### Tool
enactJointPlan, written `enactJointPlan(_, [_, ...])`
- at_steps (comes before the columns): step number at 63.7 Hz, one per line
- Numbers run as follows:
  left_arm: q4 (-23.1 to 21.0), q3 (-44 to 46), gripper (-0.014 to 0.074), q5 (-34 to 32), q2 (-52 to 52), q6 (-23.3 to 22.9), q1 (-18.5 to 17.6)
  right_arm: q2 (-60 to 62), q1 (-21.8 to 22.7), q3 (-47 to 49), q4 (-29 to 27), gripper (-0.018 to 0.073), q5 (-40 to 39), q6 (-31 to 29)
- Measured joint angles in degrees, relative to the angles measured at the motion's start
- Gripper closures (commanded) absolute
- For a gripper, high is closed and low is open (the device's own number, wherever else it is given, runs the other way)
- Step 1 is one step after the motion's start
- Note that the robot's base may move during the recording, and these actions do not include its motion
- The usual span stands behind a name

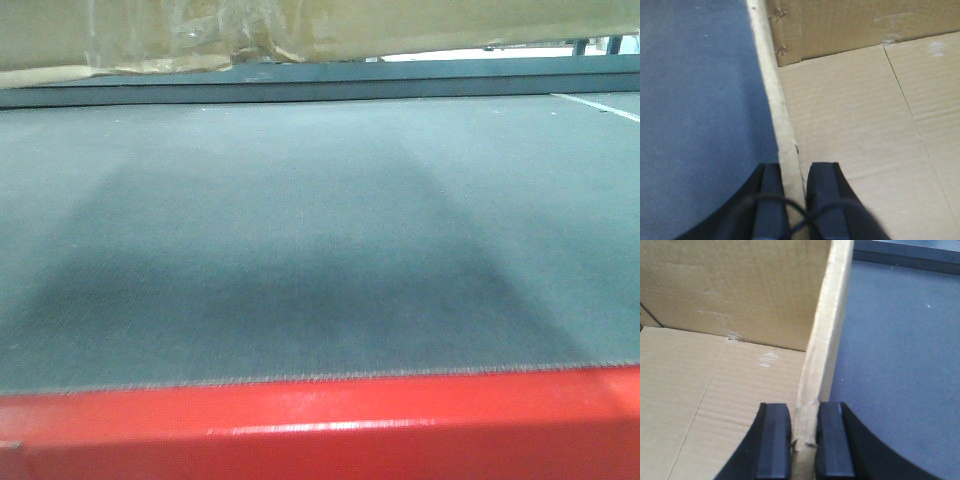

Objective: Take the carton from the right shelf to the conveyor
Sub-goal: 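Carry the box with both grippers to the red conveyor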

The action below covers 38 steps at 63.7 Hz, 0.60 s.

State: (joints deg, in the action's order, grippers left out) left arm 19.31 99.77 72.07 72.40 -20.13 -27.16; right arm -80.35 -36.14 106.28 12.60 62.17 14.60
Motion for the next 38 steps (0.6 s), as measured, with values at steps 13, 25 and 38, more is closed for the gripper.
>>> enactJointPlan(13, [0.11, 0.0, 0.0612, 0.0, 0.0, 0.0, -0.11, 0.0, 0.0, 0.0, 0.0, 0.0629, 0.0, 0.0])
enactJointPlan(25, [0.24, 0.0, 0.0612, 0.0, 0.0, 0.0, -0.11, 0.0, 0.0, 0.0, 0.0, 0.0629, -0.1, 0.0])
enactJointPlan(38, [0.24, 0.0, 0.0612, 0.0, 0.0, 0.0, -0.11, 0.0, 0.0, 0.0, 0.0, 0.0629, -0.1, 0.0])
